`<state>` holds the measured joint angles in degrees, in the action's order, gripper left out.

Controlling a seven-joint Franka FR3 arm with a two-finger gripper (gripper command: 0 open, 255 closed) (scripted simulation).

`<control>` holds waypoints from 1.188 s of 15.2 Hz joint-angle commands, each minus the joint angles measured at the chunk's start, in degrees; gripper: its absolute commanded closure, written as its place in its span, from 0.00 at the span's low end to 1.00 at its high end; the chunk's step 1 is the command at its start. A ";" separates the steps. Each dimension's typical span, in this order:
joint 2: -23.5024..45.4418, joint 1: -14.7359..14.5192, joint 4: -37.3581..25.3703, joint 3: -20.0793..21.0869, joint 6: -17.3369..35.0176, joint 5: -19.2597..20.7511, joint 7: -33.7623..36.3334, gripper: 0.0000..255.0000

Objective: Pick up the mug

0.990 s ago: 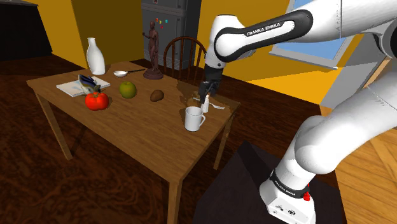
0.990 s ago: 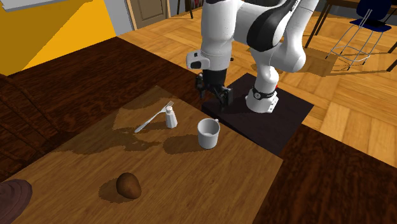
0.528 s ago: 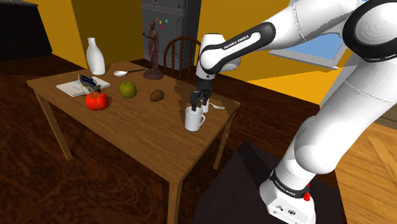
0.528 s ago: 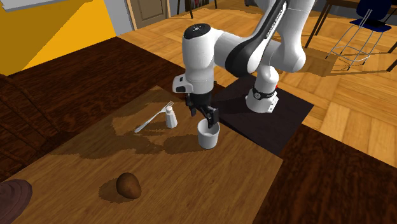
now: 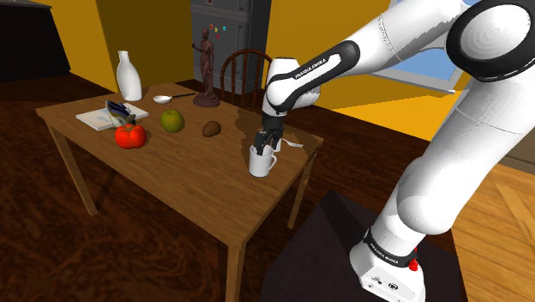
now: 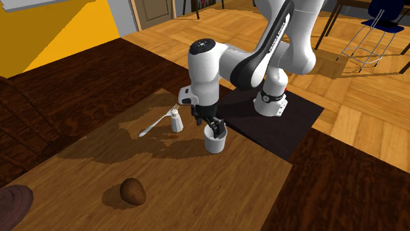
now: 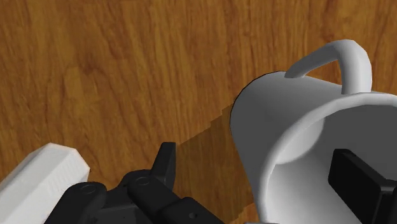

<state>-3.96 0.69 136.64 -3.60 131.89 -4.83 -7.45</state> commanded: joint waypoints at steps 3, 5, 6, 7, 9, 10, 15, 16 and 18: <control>0.05 0.01 0.15 -0.02 0.21 -0.02 -0.06 1.00; 0.04 0.01 0.16 -0.02 0.22 -0.02 -0.06 1.00; 0.04 0.01 0.16 -0.02 0.22 -0.02 -0.06 1.00; 0.04 0.01 0.16 -0.02 0.22 -0.02 -0.06 1.00; 0.05 0.01 0.16 -0.02 0.22 -0.02 -0.06 1.00; 0.07 0.00 0.12 -0.01 0.21 -0.02 -0.04 1.00; -2.29 0.07 -1.53 0.00 -3.78 0.44 0.47 1.00; -2.73 0.08 -1.90 0.01 -4.58 0.52 0.56 1.00; -3.55 0.10 -2.67 0.02 -6.17 0.67 0.74 1.00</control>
<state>-6.88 0.79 134.06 -3.61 126.44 -4.24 -6.83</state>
